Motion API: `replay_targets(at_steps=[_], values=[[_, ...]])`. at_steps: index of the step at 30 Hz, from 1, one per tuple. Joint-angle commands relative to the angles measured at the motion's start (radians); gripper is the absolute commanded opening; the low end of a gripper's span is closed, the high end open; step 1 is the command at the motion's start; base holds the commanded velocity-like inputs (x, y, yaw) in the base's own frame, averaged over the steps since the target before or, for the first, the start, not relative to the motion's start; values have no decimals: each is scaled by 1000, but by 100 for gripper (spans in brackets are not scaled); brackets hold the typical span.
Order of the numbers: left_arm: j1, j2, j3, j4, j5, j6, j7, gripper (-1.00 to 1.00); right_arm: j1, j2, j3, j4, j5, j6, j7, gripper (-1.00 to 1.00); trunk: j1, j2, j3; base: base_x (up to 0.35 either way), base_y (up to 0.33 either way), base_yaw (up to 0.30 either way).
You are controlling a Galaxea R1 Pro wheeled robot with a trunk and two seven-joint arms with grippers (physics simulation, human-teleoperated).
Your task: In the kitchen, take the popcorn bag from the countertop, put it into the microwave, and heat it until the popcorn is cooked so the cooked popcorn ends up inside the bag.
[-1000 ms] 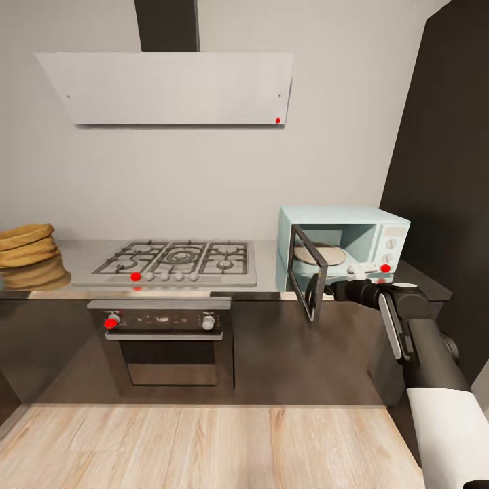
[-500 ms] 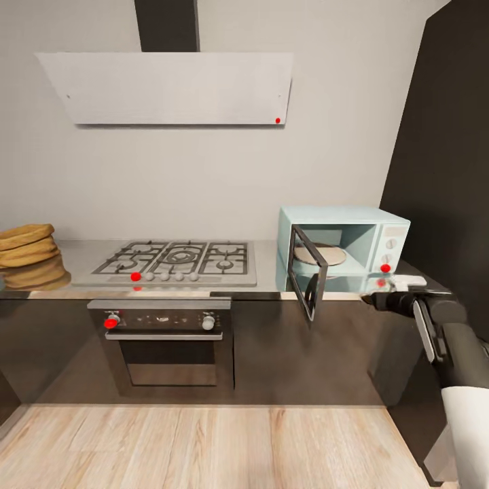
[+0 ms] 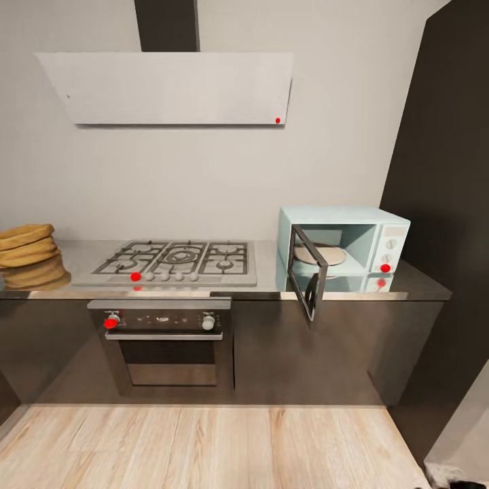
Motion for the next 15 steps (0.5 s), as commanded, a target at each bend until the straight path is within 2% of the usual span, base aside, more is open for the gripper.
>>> replay_targets(at_steps=[1,5,8,9,13,15], values=[[0,0,0,-1,6,-2,0,100,29,4,-10,14,9,-27,2,100,0,0,-1,0,0,0],[0,-1,-1,-2,6,-2,0,100,203,70,-9,38,10,-186,-6,100,0,0,-1,0,0,0],[0,0,0,-2,6,-2,0,100,292,124,-8,39,11,-252,-18,100,0,0,-1,0,0,0],[0,0,0,-2,6,-2,0,100,324,150,-7,40,11,-271,-30,100,0,0,-1,0,0,0],[-1,0,0,-2,6,-2,0,100,394,205,-4,40,12,-318,-93,100,0,0,-1,0,0,0],[-1,0,0,-2,6,-2,0,100,401,209,-4,40,11,-323,-100,100,0,0,-1,0,0,0]])
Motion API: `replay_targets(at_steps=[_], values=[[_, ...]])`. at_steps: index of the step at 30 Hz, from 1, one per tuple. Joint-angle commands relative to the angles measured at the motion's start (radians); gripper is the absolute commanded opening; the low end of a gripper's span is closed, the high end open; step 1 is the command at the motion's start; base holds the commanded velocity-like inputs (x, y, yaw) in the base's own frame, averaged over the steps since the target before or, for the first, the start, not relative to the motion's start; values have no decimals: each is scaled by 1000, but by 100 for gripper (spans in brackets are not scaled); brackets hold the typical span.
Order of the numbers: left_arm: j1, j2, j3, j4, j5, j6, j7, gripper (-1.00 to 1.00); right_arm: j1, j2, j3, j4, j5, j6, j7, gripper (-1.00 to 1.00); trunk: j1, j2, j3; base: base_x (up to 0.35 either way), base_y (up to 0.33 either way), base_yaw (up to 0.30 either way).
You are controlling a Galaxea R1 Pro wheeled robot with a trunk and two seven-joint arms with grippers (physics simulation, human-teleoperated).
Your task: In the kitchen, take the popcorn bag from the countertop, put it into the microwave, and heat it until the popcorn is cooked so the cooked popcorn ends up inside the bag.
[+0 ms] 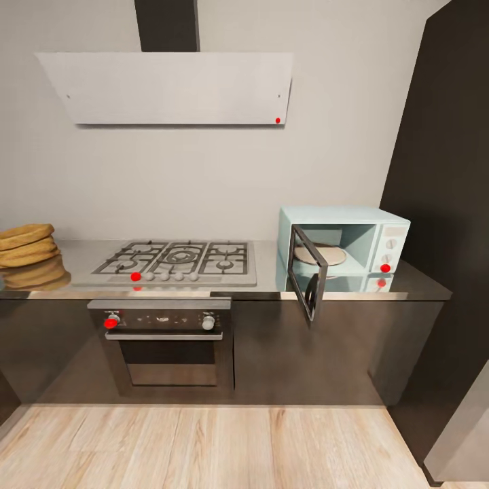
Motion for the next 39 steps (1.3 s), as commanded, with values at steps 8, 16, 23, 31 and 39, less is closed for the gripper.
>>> replay_targets(at_steps=[8,16,23,31,39], values=[[0,0,0,-1,6,-2,0,100,1,55,-11,3,7,26,-62,100,0,0,-1,0,0,13],[0,0,2,-1,6,-2,1,100,1,71,-10,3,7,34,-122,100,0,0,2,0,0,258],[1,0,2,-2,7,-2,1,100,10,87,-9,4,10,84,-118,100,0,0,2,0,0,300],[0,0,2,-2,8,-2,1,100,73,141,-5,5,156,108,-105,100,0,0,2,0,0,300],[1,0,2,-2,8,-2,1,100,85,163,-6,4,204,93,-98,100,0,0,4,0,0,296]])
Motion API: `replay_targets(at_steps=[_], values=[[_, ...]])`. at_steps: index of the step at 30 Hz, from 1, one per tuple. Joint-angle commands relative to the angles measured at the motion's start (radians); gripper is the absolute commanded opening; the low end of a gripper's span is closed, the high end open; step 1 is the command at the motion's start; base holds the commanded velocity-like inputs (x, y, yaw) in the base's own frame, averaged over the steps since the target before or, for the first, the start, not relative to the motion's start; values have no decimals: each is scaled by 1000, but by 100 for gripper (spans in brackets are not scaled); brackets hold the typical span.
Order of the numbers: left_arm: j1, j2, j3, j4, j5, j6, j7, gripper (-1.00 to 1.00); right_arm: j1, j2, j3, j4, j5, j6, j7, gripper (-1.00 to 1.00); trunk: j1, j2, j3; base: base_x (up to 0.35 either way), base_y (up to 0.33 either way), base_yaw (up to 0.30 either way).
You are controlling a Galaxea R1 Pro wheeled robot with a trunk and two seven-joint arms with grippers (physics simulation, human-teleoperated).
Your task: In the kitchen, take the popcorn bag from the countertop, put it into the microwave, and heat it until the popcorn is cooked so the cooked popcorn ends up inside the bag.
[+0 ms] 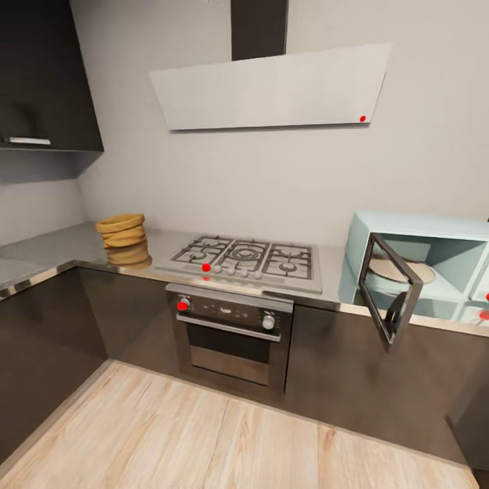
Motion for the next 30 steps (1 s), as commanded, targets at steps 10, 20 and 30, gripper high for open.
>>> replay_targets(at_steps=[10,20,30], values=[[1,-1,1,0,5,-2,0,100,-2,-9,-8,1,14,-2,-8,100,0,0,1,0,0,285],[0,0,1,0,5,-2,0,100,-2,-5,-8,1,15,-2,-8,100,0,0,1,0,0,285],[0,0,1,0,5,-2,0,100,-1,-3,-8,1,63,-11,-8,100,0,0,1,0,0,285]])
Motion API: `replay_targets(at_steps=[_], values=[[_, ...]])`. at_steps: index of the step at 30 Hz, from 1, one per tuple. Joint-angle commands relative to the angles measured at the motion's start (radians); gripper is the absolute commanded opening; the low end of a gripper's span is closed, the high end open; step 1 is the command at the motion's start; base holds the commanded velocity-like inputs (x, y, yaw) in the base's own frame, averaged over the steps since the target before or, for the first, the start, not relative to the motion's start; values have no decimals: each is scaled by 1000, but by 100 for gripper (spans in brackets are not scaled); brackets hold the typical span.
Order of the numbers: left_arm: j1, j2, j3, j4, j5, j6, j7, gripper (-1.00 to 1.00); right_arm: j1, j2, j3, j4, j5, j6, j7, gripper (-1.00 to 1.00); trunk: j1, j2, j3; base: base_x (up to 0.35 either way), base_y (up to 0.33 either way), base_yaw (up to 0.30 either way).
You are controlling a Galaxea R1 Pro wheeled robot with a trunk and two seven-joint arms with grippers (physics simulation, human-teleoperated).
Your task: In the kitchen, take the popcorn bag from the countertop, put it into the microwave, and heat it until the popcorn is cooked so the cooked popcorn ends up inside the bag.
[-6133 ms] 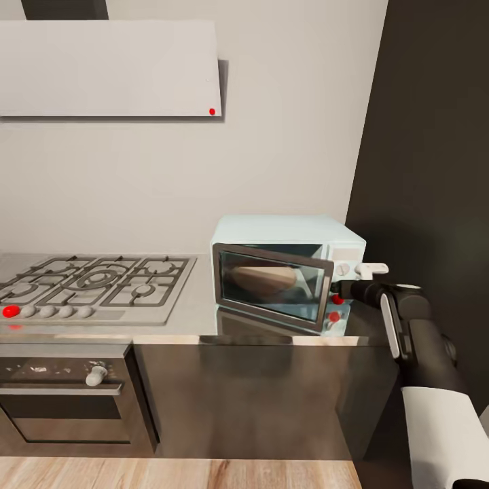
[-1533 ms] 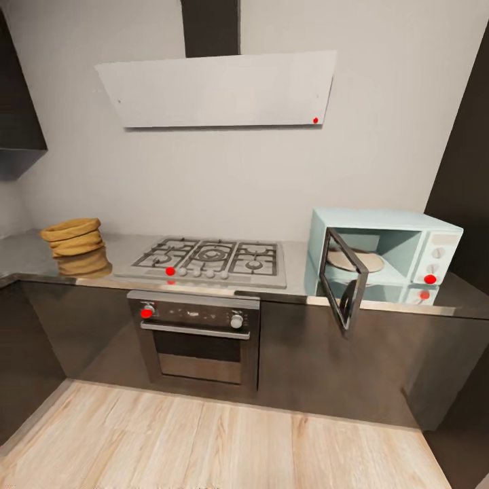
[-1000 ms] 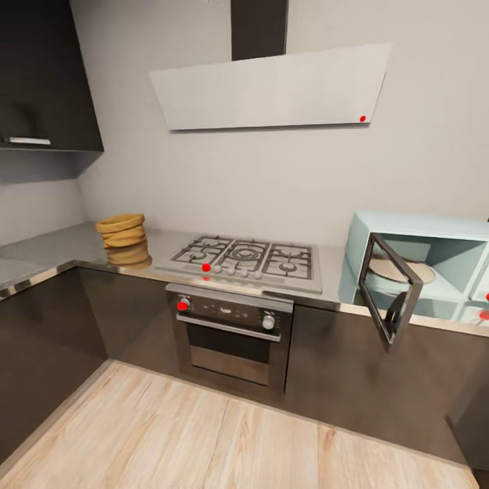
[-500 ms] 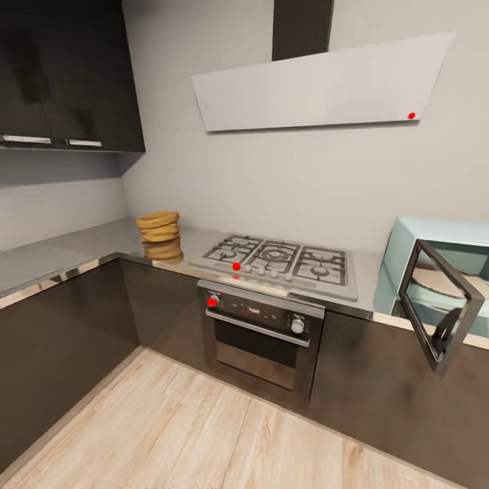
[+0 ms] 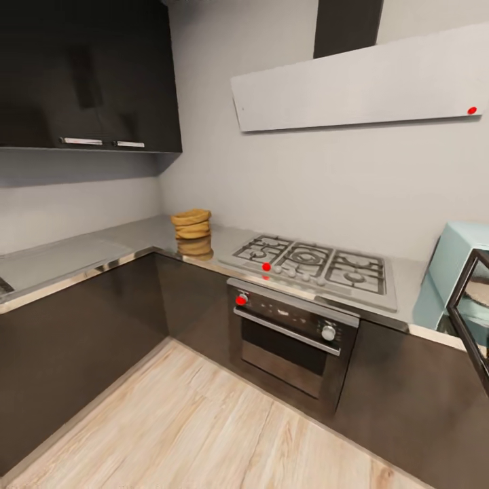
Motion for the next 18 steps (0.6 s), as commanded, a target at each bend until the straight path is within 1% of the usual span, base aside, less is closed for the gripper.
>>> replay_targets(at_steps=[1,11,14,18], values=[[0,0,1,-1,6,-2,0,100,-1,0,-8,3,8,-3,1,100,0,0,-1,0,0,285],[0,0,1,-1,6,-2,0,100,-1,-1,-8,3,8,-4,1,100,0,0,-1,0,0,278],[0,0,1,-1,6,-2,0,100,-1,-1,-8,3,8,-4,1,100,0,0,-1,0,0,96],[1,0,1,-1,7,-2,0,100,-2,-8,-8,3,8,-4,-1,100,0,0,-1,0,0,16]])
